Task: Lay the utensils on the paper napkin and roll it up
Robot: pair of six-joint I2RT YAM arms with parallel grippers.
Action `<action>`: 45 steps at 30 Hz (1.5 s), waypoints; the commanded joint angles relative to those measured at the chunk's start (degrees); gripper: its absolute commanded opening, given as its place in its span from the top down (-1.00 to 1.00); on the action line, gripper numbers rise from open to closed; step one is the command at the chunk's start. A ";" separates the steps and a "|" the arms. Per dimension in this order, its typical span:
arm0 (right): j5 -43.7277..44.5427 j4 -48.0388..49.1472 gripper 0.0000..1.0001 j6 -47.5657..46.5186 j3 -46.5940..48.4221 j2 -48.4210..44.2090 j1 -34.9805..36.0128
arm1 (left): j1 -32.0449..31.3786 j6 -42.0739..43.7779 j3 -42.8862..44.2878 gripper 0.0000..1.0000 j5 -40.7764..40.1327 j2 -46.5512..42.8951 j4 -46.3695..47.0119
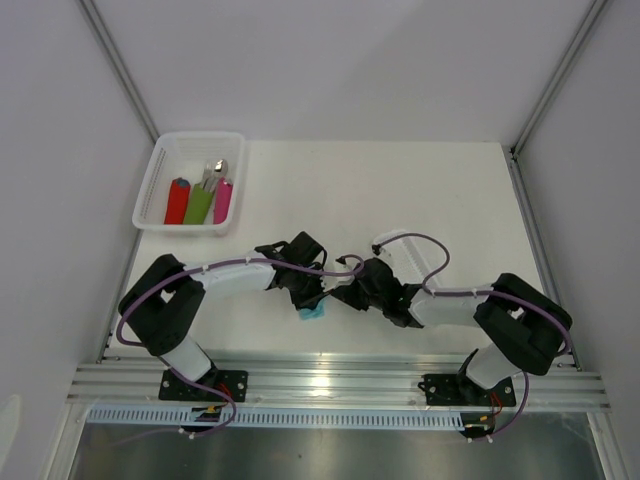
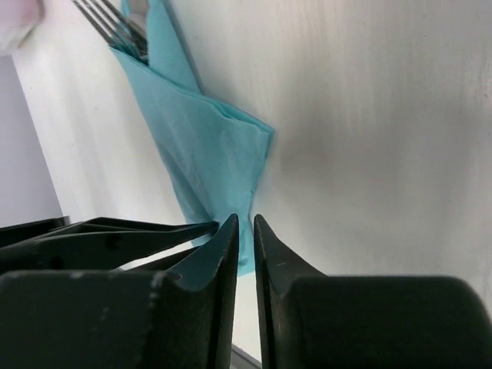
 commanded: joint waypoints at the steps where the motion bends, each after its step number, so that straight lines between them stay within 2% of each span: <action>1: 2.76 -0.28 0.68 -2.85 -0.43 -2.44 0.33 | -0.75 0.39 -0.88 0.61 1.14 0.65 -0.65; 4: -1.45 7.52 0.75 -4.97 -1.13 -0.26 -0.63 | -0.75 0.48 -0.97 0.60 1.14 0.57 -0.47; 10: -6.03 21.42 0.73 -5.84 -1.48 5.20 -2.57 | -0.75 0.57 -1.15 0.59 1.32 -0.05 -0.39; 13: -6.22 24.25 0.68 -7.16 -0.78 7.22 -2.57 | -0.75 0.57 -0.88 0.58 1.41 -0.22 -0.39; 18: -3.76 19.26 0.62 -9.62 2.38 9.86 -2.31 | -0.75 0.66 -0.53 0.56 1.58 -0.58 -0.47; 23: -1.21 12.06 0.42 -10.86 5.63 12.67 -2.31 | -0.75 0.48 -0.36 0.51 1.76 -0.92 -0.74; 29: 0.55 6.95 0.41 -9.72 5.73 13.91 -1.69 | -0.75 0.57 -0.18 0.39 1.59 -1.63 -1.26; 35: -0.59 5.19 0.41 -9.28 5.72 15.31 -1.52 | -0.05 1.10 0.87 0.10 2.28 -4.26 -3.54; 45: -0.85 3.96 0.41 -8.84 5.72 16.19 -1.60 | 4.96 1.27 3.86 0.02 7.74 -9.71 -9.96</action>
